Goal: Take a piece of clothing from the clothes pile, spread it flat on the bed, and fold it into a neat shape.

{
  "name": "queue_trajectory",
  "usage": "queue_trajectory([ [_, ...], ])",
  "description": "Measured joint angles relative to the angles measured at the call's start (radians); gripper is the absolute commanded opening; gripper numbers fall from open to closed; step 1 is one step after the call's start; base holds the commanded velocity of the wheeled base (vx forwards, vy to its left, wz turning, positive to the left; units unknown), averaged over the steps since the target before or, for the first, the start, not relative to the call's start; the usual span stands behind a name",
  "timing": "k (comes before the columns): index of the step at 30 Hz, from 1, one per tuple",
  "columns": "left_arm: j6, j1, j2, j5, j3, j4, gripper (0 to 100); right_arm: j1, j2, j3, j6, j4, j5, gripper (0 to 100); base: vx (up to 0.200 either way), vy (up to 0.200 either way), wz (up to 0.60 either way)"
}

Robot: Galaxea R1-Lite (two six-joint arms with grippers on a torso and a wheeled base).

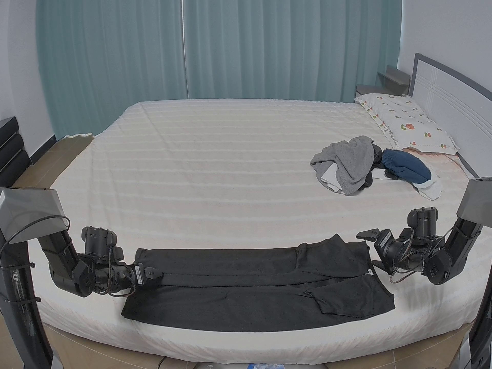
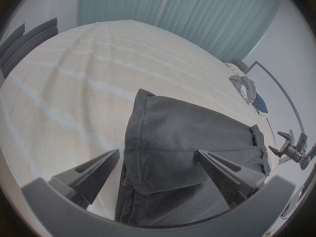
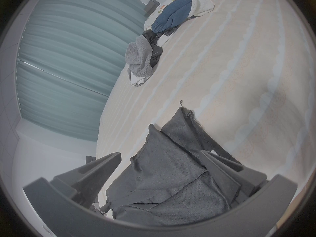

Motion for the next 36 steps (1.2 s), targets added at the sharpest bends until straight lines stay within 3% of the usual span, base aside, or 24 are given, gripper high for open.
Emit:
queue_trajectory([
  [12, -0.001, -0.003, 0.001, 0.000, 0.001, 0.003, 100, 0.001, 0.000, 0.001, 0.000, 0.000, 0.000, 100, 0.000, 0.000, 0.00],
  [13, 0.000, -0.003, 0.002, 0.000, 0.001, 0.003, 0, 0.001, 0.000, 0.001, 0.000, 0.000, 0.000, 100, 0.000, 0.000, 0.00],
  [25, -0.001, -0.003, 0.002, 0.003, 0.001, 0.000, 0, 0.001, 0.001, 0.000, 0.000, 0.000, 0.001, 100, 0.000, 0.000, 0.00],
  [36, -0.004, -0.003, -0.013, 0.057, -0.010, 0.000, 0, 0.001, 0.000, 0.001, -0.001, 0.000, 0.001, 100, 0.000, 0.000, 0.00],
])
